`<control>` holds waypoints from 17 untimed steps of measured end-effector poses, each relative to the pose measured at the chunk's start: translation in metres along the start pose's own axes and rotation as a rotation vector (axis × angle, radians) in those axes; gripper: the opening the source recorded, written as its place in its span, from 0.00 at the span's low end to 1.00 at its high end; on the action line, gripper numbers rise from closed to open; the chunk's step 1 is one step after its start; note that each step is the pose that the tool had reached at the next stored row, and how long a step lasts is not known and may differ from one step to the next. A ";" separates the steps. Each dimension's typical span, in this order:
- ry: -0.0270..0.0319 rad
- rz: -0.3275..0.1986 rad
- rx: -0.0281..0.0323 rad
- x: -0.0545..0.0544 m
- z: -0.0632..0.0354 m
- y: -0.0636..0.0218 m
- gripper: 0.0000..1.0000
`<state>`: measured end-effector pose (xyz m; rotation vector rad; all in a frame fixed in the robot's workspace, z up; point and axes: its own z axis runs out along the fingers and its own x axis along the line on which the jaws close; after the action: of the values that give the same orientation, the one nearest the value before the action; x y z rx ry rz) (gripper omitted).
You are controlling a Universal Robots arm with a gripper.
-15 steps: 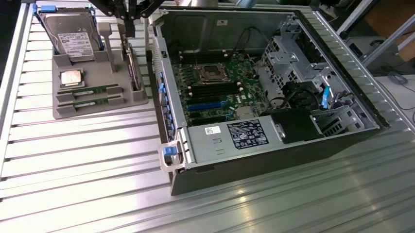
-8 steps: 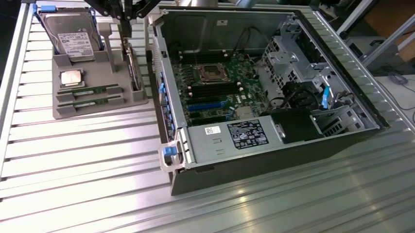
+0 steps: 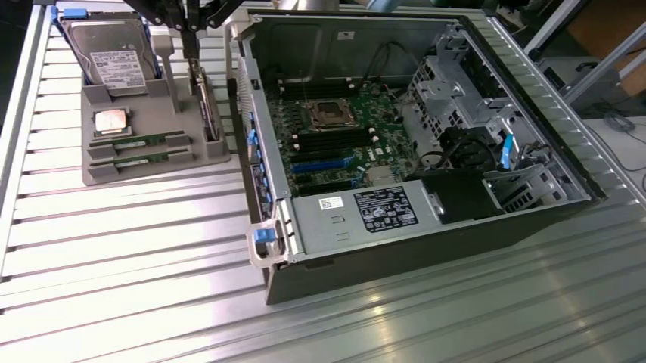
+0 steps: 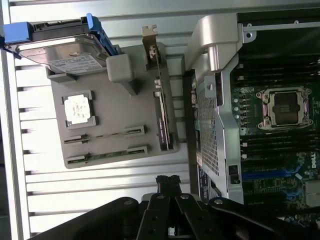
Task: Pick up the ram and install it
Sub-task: 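Reach for the ram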
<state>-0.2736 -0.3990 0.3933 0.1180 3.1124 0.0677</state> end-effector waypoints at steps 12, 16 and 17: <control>0.0000 0.000 0.0000 0.007 -0.0002 -0.0005 0.10; 0.0000 0.000 0.0001 0.009 -0.0003 -0.0007 0.10; 0.0001 0.000 0.0001 0.009 -0.0003 -0.0007 0.10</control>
<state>-0.2829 -0.3990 0.3933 0.1180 3.1125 0.0676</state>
